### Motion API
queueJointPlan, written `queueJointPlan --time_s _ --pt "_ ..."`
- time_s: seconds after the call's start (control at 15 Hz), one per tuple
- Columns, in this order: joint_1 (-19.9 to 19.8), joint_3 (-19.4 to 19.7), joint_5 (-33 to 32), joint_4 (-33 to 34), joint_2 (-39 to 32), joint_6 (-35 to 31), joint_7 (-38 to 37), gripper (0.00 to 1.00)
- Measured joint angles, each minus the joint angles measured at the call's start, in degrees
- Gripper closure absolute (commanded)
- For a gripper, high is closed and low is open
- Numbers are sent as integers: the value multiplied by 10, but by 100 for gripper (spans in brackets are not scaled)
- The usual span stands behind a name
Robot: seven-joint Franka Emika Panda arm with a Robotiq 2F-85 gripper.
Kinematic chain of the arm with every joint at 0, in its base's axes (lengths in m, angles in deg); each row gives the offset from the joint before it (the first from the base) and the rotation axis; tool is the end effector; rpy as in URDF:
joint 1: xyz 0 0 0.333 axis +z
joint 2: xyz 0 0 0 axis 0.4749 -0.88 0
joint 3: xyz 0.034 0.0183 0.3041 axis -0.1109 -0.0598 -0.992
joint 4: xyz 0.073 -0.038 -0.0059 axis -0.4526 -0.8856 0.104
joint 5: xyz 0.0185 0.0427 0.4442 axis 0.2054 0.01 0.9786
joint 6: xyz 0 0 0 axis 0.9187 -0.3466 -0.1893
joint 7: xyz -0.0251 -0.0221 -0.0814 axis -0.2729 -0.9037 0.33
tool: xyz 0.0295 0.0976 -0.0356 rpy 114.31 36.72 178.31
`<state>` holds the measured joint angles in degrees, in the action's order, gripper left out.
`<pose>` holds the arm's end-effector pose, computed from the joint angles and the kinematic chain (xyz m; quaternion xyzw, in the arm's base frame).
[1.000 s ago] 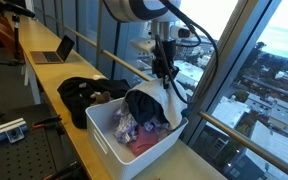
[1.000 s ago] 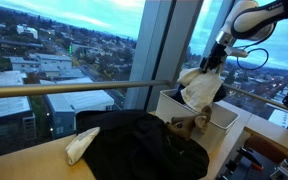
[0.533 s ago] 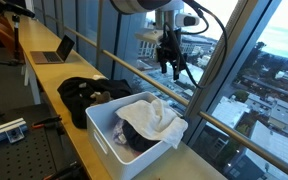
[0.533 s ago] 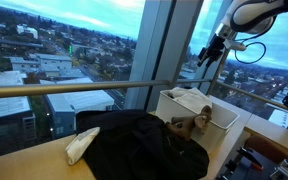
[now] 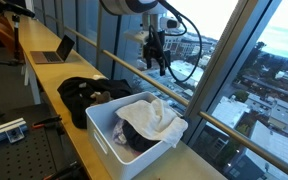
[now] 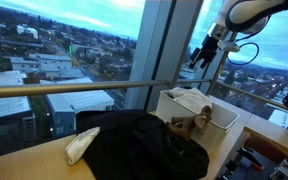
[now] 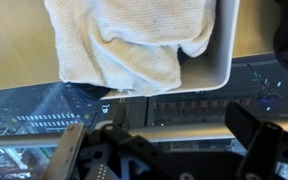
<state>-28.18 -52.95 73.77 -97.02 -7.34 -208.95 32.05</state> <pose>0.6977 -0.0314 0.3985 0.9872 -0.0360 0.1423 0.0626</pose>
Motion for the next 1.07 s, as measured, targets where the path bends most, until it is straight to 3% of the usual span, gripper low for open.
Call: queueJointPlan --time_s 0.53,1.07 --pt "63 -32 -2 -59 2 0 -68 0" --pt "62 -32 -2 -62 6 0 -71 0"
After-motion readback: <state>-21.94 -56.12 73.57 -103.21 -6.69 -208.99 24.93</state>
